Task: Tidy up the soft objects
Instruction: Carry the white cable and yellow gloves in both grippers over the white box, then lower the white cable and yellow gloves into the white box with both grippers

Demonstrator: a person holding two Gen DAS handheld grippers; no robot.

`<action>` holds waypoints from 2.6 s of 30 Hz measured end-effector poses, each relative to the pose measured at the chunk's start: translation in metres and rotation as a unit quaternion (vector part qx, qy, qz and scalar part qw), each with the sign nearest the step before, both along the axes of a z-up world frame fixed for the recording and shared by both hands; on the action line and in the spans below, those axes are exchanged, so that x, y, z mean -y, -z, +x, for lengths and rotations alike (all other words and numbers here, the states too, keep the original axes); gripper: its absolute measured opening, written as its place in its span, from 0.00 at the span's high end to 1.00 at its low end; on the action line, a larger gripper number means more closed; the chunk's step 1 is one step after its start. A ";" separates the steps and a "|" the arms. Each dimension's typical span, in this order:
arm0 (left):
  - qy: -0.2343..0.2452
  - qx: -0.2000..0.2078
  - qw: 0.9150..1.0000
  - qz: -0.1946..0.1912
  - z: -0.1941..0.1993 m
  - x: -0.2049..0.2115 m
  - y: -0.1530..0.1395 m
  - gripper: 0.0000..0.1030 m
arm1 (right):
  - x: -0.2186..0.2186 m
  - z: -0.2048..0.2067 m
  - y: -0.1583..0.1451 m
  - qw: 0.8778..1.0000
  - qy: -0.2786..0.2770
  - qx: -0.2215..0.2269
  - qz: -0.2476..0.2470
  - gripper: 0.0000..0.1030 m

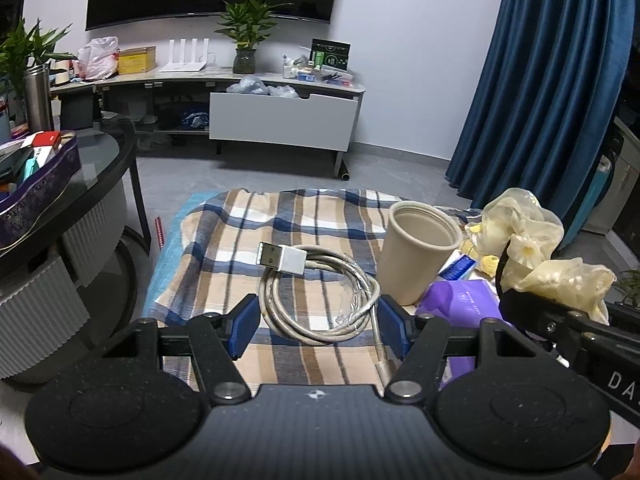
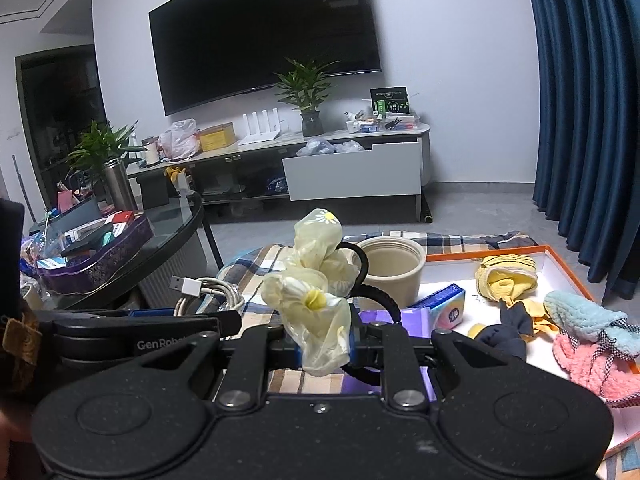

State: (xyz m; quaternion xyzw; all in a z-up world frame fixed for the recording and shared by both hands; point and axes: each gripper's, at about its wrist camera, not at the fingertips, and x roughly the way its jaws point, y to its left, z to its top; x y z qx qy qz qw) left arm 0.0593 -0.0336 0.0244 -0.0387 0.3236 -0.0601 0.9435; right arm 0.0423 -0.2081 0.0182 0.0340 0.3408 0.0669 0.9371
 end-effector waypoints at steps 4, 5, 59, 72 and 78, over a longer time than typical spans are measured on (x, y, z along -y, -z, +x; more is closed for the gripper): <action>0.007 0.000 1.000 0.001 -0.001 0.006 -0.001 0.37 | 0.004 -0.001 -0.002 1.000 0.004 0.002 0.001 0.77; 0.008 0.000 1.000 0.002 -0.001 0.007 -0.001 0.37 | 0.004 -0.002 -0.003 1.000 0.005 0.003 0.001 0.77; 0.094 0.004 0.995 0.010 0.006 0.081 -0.005 0.37 | 0.060 -0.015 -0.016 0.997 0.076 0.015 -0.006 0.77; 0.108 0.000 0.994 0.007 0.009 0.092 -0.003 0.37 | 0.069 -0.015 -0.015 0.996 0.089 0.014 -0.009 0.77; 0.112 -0.001 0.994 0.006 0.012 0.098 -0.002 0.37 | 0.073 -0.014 -0.015 0.995 0.093 0.015 -0.010 0.77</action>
